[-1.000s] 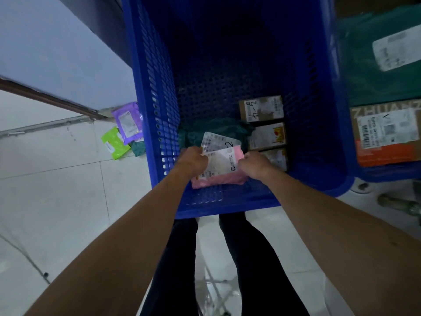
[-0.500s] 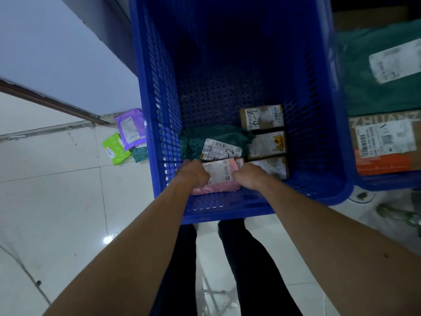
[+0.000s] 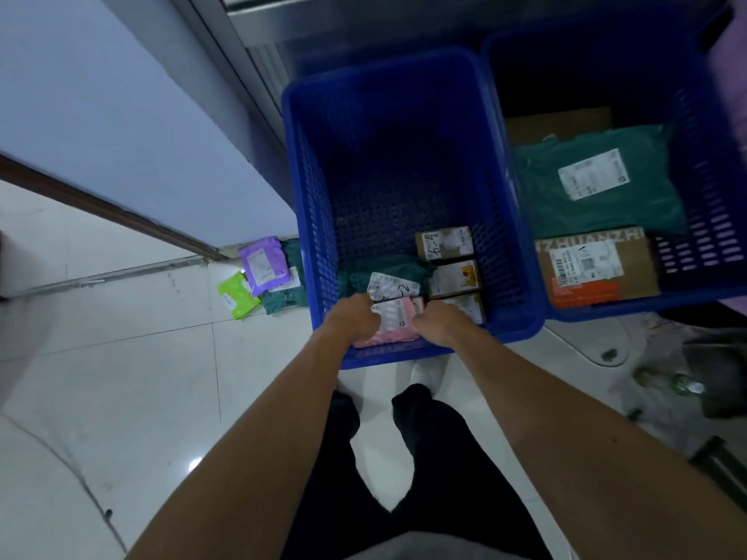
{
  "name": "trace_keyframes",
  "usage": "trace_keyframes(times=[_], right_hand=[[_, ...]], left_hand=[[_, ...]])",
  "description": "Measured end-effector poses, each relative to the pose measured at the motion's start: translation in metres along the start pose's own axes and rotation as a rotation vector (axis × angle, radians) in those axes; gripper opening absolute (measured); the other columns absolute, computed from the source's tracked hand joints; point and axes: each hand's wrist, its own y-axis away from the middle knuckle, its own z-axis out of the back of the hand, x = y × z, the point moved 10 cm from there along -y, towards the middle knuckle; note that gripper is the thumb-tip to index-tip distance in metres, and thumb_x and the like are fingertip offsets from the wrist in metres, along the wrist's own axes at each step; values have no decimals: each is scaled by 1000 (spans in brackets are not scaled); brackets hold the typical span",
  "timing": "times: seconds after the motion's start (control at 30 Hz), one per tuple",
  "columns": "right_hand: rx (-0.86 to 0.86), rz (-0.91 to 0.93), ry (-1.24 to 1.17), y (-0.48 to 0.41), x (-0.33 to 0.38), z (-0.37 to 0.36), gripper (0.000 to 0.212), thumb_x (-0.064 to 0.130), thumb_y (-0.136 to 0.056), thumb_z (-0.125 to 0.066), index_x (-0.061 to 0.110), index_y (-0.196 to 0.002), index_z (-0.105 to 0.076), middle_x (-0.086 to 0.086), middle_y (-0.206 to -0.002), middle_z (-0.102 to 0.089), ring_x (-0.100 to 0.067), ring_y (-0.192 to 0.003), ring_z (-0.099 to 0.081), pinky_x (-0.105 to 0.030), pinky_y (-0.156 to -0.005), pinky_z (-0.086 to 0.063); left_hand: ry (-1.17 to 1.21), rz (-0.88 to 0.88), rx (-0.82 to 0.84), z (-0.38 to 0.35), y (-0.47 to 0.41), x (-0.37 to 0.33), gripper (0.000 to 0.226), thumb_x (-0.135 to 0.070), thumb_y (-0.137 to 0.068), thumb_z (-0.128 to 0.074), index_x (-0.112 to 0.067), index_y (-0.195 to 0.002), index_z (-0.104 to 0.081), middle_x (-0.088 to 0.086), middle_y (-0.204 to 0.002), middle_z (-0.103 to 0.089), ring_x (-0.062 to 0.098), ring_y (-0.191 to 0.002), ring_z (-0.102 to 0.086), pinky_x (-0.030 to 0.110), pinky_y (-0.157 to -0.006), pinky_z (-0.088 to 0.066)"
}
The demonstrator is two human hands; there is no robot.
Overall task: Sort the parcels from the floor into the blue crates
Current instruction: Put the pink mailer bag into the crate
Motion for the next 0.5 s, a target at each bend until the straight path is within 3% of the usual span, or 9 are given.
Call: trace_keyframes(times=[0.07,0.17,0.27,0.37,0.5], right_hand=[[-6,22,8,20,14,7,28,34,-99,-45,11,-114,-52,-12,-108,-57,-29,-96,-57,-33,-69,-40],[-13,53,23,45,38,14,23,30,-100,-45,9,-91,-51,-8,-81,-52,-23,-74,-51,-30,-54,-35],[-55,80,42,57,63,20,33,32,-101,-46,12,-74,-47,-4,-70,-46,-19,-61,-45,-29,-50,-32],[-70,115,83,69,88,20,35,36,-102,-45,14,-75,-44,-3,-69,-43,-18,-59,-44,-31,-52,-35],[-108,159,62,81,129,14,32,34,-102,-45,6,-92,-54,-8,-79,-54,-26,-70,-50,-33,-61,-39]], left_hand=[[-2,-16,-35,17,22,-5,39,-21,-97,-46,-7,-133,-55,15,-129,-61,35,-114,-58,39,-91,-50],[19,-38,-109,43,52,-5,34,-20,-97,-47,-5,-125,-60,17,-130,-61,36,-116,-57,41,-95,-50],[52,-46,-190,68,78,3,27,-16,-97,-46,-1,-111,-65,20,-123,-64,38,-112,-60,43,-93,-51],[79,-27,-213,83,93,28,31,-17,-97,-46,-1,-113,-66,18,-118,-67,38,-107,-62,43,-91,-52],[78,-11,-247,105,103,72,30,-19,-96,-45,-4,-109,-68,16,-116,-68,34,-103,-63,38,-85,-51]])
